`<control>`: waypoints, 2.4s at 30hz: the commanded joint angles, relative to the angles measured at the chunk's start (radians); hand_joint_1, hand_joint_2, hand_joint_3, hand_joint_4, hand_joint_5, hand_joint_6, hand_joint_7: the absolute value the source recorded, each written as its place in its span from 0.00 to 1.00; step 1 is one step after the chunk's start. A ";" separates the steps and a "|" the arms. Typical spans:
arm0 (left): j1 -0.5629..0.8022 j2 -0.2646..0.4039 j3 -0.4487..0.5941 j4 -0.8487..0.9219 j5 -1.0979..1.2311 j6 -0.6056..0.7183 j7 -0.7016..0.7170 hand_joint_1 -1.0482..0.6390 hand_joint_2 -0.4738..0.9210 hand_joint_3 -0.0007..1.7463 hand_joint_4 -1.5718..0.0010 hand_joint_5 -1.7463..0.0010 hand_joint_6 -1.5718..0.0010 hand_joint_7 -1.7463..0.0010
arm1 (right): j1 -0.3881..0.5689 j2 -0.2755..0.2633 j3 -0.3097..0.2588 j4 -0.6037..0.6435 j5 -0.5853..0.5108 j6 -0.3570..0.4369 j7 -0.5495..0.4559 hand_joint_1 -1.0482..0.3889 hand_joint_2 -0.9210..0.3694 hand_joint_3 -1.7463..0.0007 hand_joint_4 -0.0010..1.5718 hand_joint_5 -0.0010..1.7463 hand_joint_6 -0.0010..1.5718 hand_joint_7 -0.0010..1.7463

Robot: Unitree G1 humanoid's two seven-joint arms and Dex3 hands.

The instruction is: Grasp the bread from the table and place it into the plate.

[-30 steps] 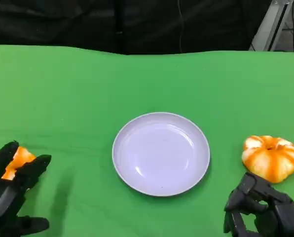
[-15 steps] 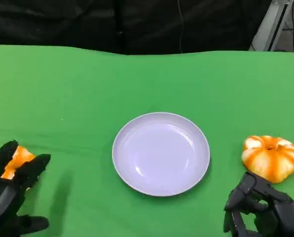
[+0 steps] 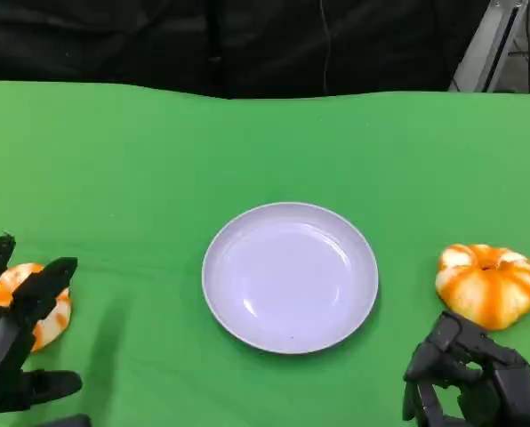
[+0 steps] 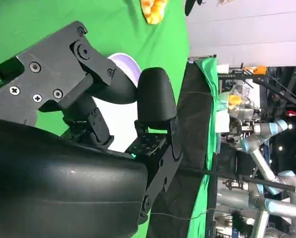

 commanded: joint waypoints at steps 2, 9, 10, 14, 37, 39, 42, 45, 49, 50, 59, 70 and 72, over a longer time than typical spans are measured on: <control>-0.012 0.014 0.040 -0.050 -0.015 0.128 -0.111 0.03 1.00 0.17 1.00 1.00 0.84 1.00 | -0.004 -0.008 -0.007 0.002 0.009 -0.010 -0.003 0.62 0.31 0.27 0.53 1.00 0.48 0.90; -0.114 0.013 0.017 0.095 -0.033 0.161 -0.136 0.04 1.00 0.17 1.00 1.00 0.84 1.00 | -0.003 -0.009 -0.007 -0.002 0.011 0.000 -0.003 0.62 0.31 0.27 0.53 1.00 0.48 0.90; -0.126 0.013 0.010 0.115 -0.032 0.162 -0.137 0.04 1.00 0.17 0.99 1.00 0.84 1.00 | -0.003 -0.009 -0.007 -0.002 0.013 0.000 -0.002 0.62 0.31 0.27 0.53 1.00 0.48 0.90; -0.182 0.009 -0.020 0.224 -0.037 0.138 -0.108 0.04 1.00 0.17 0.98 0.99 0.84 1.00 | -0.001 -0.007 -0.005 -0.006 0.012 -0.001 -0.003 0.62 0.31 0.27 0.53 1.00 0.47 0.90; -0.352 -0.046 -0.143 0.583 -0.084 0.047 0.012 0.06 1.00 0.14 0.94 0.99 0.80 0.99 | 0.003 -0.005 -0.001 -0.014 0.012 0.001 -0.006 0.62 0.31 0.27 0.53 1.00 0.48 0.89; -0.356 -0.046 -0.147 0.592 -0.086 0.044 0.016 0.06 1.00 0.14 0.94 0.99 0.80 0.99 | 0.002 -0.005 0.000 -0.013 0.013 0.000 -0.006 0.62 0.31 0.27 0.53 1.00 0.48 0.89; -0.360 -0.044 -0.154 0.599 -0.091 0.041 0.021 0.06 1.00 0.14 0.94 0.99 0.80 0.99 | 0.002 -0.006 0.000 -0.013 0.013 0.000 -0.006 0.62 0.31 0.27 0.53 1.00 0.48 0.89; -0.361 -0.042 -0.158 0.601 -0.095 0.041 0.024 0.06 1.00 0.14 0.94 0.99 0.80 0.99 | 0.002 -0.006 0.000 -0.013 0.013 0.000 -0.006 0.62 0.31 0.27 0.53 1.00 0.48 0.89; -0.362 -0.040 -0.163 0.603 -0.099 0.042 0.026 0.06 1.00 0.14 0.94 0.99 0.80 1.00 | 0.002 -0.006 0.000 -0.013 0.013 0.000 -0.006 0.62 0.31 0.27 0.53 1.00 0.48 0.89; -0.362 -0.040 -0.163 0.603 -0.100 0.042 0.026 0.06 1.00 0.14 0.94 0.99 0.80 1.00 | 0.002 -0.006 0.000 -0.013 0.013 0.000 -0.006 0.62 0.31 0.27 0.53 1.00 0.48 0.89; -0.363 -0.039 -0.167 0.604 -0.103 0.043 0.028 0.06 1.00 0.14 0.94 0.99 0.80 1.00 | 0.002 -0.006 0.000 -0.013 0.013 0.000 -0.006 0.62 0.32 0.26 0.53 1.00 0.48 0.89; -0.392 0.041 -0.168 0.506 -0.088 0.086 -0.054 0.03 1.00 0.19 0.99 1.00 0.83 1.00 | 0.006 -0.005 0.002 -0.018 0.010 0.006 -0.010 0.62 0.32 0.27 0.53 1.00 0.48 0.89; -0.386 0.053 -0.166 0.487 -0.090 0.085 -0.064 0.03 1.00 0.19 0.99 1.00 0.82 1.00 | 0.004 -0.005 0.002 -0.016 0.009 0.004 -0.011 0.62 0.31 0.27 0.53 1.00 0.48 0.89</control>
